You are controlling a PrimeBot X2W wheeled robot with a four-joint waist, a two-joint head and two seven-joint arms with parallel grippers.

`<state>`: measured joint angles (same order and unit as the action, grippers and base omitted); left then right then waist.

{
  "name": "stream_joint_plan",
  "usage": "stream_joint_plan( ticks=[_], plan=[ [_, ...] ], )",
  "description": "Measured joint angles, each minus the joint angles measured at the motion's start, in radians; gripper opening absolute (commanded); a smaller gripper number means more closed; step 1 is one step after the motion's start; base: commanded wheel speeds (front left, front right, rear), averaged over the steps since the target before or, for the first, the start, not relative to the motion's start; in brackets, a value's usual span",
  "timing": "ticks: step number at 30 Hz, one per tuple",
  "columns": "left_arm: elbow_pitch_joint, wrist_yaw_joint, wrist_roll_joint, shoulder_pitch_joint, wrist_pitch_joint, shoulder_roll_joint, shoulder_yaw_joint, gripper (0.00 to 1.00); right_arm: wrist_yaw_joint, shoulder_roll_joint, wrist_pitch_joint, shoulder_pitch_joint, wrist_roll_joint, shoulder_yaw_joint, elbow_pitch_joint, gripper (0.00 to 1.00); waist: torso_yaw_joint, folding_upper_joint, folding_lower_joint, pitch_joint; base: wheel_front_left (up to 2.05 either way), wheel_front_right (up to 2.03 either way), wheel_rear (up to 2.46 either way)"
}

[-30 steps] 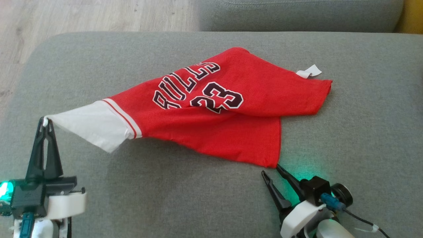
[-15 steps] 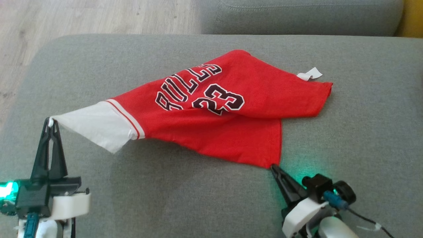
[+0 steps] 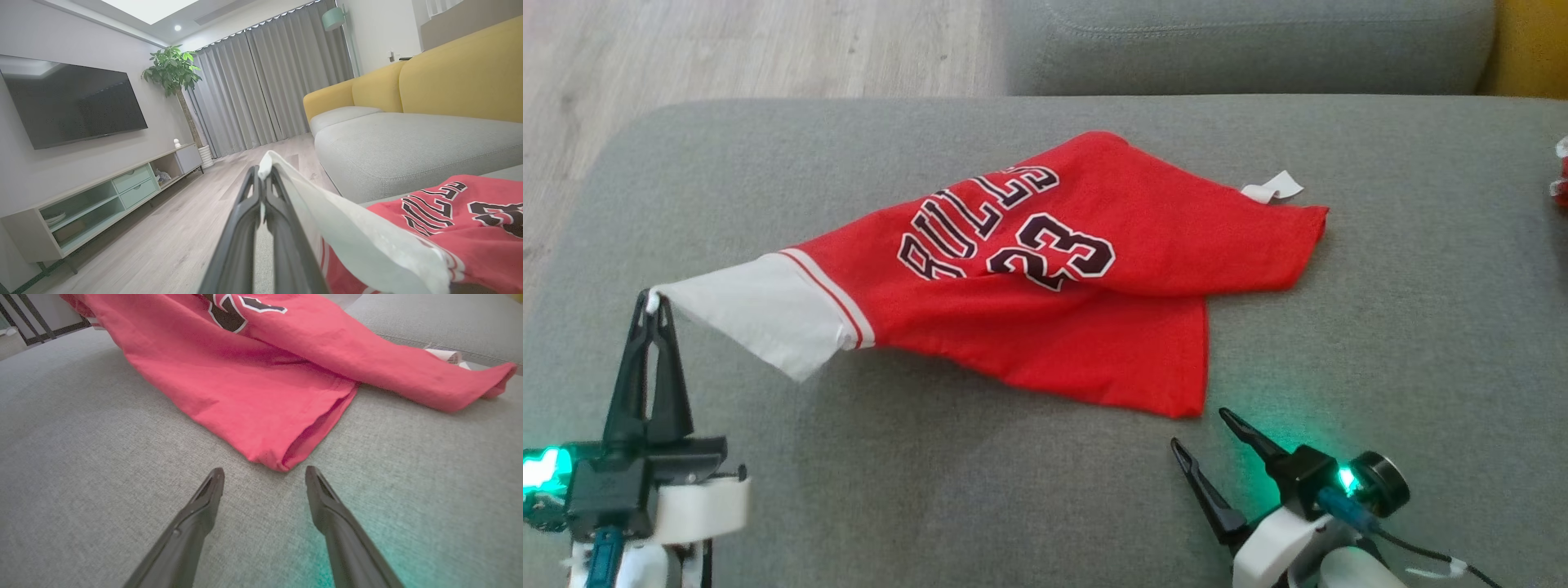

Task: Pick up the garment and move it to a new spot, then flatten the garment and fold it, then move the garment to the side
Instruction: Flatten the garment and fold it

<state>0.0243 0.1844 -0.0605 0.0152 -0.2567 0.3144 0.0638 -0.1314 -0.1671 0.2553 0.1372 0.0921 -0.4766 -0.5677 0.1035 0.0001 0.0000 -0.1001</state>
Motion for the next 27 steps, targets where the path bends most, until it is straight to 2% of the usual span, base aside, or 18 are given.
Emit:
stream_joint_plan(
  ticks=[16,18,19,20,21,22,27],
  plan=[
    [0.005,-0.001,0.0,0.028,0.0,-0.016,0.022,0.0,0.0,-0.004,0.0,0.07,-0.026,-0.024,-0.066,0.98,0.044,0.0,0.0,-0.038,0.0,0.0,0.0],
    [0.005,-0.001,0.0,0.028,0.0,-0.016,0.022,0.0,0.0,-0.004,0.0,0.078,-0.022,-0.024,-0.069,0.85,0.044,0.0,0.0001,-0.042,0.0,0.0,0.0],
    [0.005,-0.001,0.0,0.028,0.0,-0.017,0.022,0.0,0.0,-0.004,0.0,0.081,-0.022,-0.024,-0.069,0.73,0.044,0.0,0.0001,-0.044,0.0,0.0,0.0],
    [0.005,-0.001,0.0,0.028,0.0,-0.018,0.022,0.0,0.0,-0.004,0.0,0.083,-0.022,-0.024,-0.069,0.47,0.044,0.0,0.0001,-0.045,0.0,0.0,0.0],
    [0.005,-0.001,0.0,0.028,0.0,-0.018,0.022,0.0,0.0,-0.004,0.0,0.083,-0.022,-0.024,-0.069,0.14,0.044,0.0,0.0001,-0.046,0.0,0.0,0.0],
    [0.005,-0.001,0.0,0.028,0.0,-0.018,0.022,0.0,0.0,-0.004,0.0,0.083,-0.022,-0.024,-0.07,0.0,0.043,0.0,0.0001,-0.047,0.0,0.0,0.0],
    [0.005,-0.001,0.0,0.029,0.0,-0.018,0.021,0.0,0.0,-0.004,0.0,0.082,-0.022,-0.015,-0.047,0.0,0.036,0.0,0.0001,-0.046,0.0,0.0,0.0]
  ],
)
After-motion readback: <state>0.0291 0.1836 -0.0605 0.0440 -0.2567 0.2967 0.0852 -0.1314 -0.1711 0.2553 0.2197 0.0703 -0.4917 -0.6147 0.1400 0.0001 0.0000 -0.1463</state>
